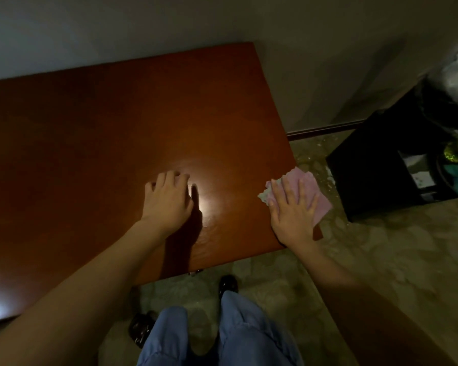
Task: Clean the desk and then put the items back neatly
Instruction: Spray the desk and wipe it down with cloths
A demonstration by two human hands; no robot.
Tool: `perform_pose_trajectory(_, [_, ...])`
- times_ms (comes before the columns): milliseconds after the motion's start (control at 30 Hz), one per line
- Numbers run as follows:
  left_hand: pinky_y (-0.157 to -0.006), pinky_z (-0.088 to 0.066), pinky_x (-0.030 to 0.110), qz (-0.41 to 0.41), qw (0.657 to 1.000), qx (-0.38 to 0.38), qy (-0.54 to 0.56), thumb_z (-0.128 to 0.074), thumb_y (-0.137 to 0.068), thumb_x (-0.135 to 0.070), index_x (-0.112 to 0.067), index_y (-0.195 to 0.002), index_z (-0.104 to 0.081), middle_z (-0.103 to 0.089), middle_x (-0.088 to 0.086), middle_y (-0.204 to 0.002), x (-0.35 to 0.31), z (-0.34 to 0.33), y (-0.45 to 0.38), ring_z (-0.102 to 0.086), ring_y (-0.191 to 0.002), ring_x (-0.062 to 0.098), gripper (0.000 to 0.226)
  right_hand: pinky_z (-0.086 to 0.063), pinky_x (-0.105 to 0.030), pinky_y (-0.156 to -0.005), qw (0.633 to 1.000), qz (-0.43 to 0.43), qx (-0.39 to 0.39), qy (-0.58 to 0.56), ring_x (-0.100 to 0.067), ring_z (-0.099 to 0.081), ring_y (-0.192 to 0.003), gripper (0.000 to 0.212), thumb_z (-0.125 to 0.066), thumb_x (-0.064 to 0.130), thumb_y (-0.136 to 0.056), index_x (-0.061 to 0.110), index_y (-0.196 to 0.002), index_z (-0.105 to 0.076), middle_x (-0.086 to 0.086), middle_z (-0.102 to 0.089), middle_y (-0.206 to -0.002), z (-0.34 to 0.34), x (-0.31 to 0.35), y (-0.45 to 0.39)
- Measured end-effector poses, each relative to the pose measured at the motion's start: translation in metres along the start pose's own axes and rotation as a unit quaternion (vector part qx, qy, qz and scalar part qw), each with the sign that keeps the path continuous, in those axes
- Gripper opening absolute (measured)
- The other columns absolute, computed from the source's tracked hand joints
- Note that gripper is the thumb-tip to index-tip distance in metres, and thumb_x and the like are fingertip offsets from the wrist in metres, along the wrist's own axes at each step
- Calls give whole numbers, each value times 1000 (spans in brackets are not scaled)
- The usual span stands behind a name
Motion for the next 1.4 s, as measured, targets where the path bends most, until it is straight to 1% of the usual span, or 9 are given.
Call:
perform_pose_trajectory(233, [-111, -23, 43, 29, 999, -14, 11, -43, -95, -35, -20, -144, -29, -30, 7, -147, 50, -4, 17, -25, -137, 23, 52, 13, -54, -109, 1000, 5, 11, 6, -26, 7, -145, 64, -1, 53, -90, 33, -149, -13, 5, -12, -159, -15, 54, 25])
perform_pose_trajectory(367, [-109, -25, 44, 55, 998, -19, 27, -41, -95, -34, -19, -142, -32, -31, 8, -146, 103, -12, 42, -26, -136, 24, 49, 2, -60, -109, 999, 44, 11, 7, -30, -5, -144, 58, -17, 48, -93, 30, -147, -31, 3, -27, -155, -34, 120, 43])
perform_pose_trajectory(500, [-110, -26, 45, 97, 994, -27, 46, -41, -96, -33, -19, -141, -34, -32, 8, -146, 180, -25, 77, -26, -137, 25, 49, 1, -61, -109, 995, 95, 21, 22, -28, -1, -142, 57, -18, 46, -94, 28, -146, -34, 3, -27, -155, -54, 195, 61])
perform_pose_trajectory(567, [-109, -25, 46, 121, 991, -21, 56, -41, -96, -34, -19, -142, -33, -31, 9, -146, 226, -36, 97, -26, -137, 26, 49, 2, -61, -109, 991, 128, 25, 26, -28, 2, -141, 58, -18, 46, -93, 28, -146, -34, 3, -26, -155, -61, 238, 73])
perform_pose_trajectory(700, [-107, -28, 46, 161, 985, -5, 65, -40, -97, -32, -17, -142, -32, -34, 11, -143, 319, -56, 146, -28, -135, 29, 49, 17, -57, -108, 981, 182, 66, 31, -23, 21, -139, 65, -4, 49, -89, 32, -150, -18, 8, -6, -159, -88, 335, 101])
perform_pose_trajectory(900, [-100, -29, 45, 238, 968, -14, 81, -42, -95, -31, -17, -140, -36, -37, 12, -139, 460, -74, 215, -30, -130, 30, 48, 18, -57, -110, 955, 263, 116, 71, -25, 25, -141, 59, 0, 52, -93, 36, -149, 5, 7, 10, -159, -130, 505, 143])
perform_pose_trajectory(1000, [-99, -30, 46, 285, 954, -23, 87, -43, -93, -28, -15, -139, -38, -38, 13, -139, 526, -85, 247, -31, -129, 31, 47, 12, -58, -113, 937, 313, 133, 73, -27, 20, -144, 55, -14, 49, -100, 37, -150, 4, 7, 13, -159, -148, 584, 165])
perform_pose_trajectory(1167, [-102, -30, 47, 357, 927, -27, 109, -46, -93, -29, -13, -135, -40, -39, 12, -139, 610, -105, 302, -33, -129, 31, 45, 10, -58, -113, 902, 395, 145, 92, -28, 18, -145, 56, -17, 49, -100, 35, -151, 3, 5, 13, -159, -179, 702, 202])
perform_pose_trajectory(1400, [-99, -32, 45, 441, 882, -49, 158, -51, -91, -28, -13, -137, -43, -42, 11, -137, 692, -146, 385, -37, -126, 29, 49, 11, -57, -111, 855, 495, 134, 80, -26, 7, -147, 53, -28, 42, -100, 35, -151, -12, 9, -3, -160, -221, 841, 257])
Point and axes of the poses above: each hand's wrist, its own y-axis away from the middle knuckle, its own z-axis out of the back of the hand, x = y × z, the point moved 6 cm from there along -y, towards the middle knuckle
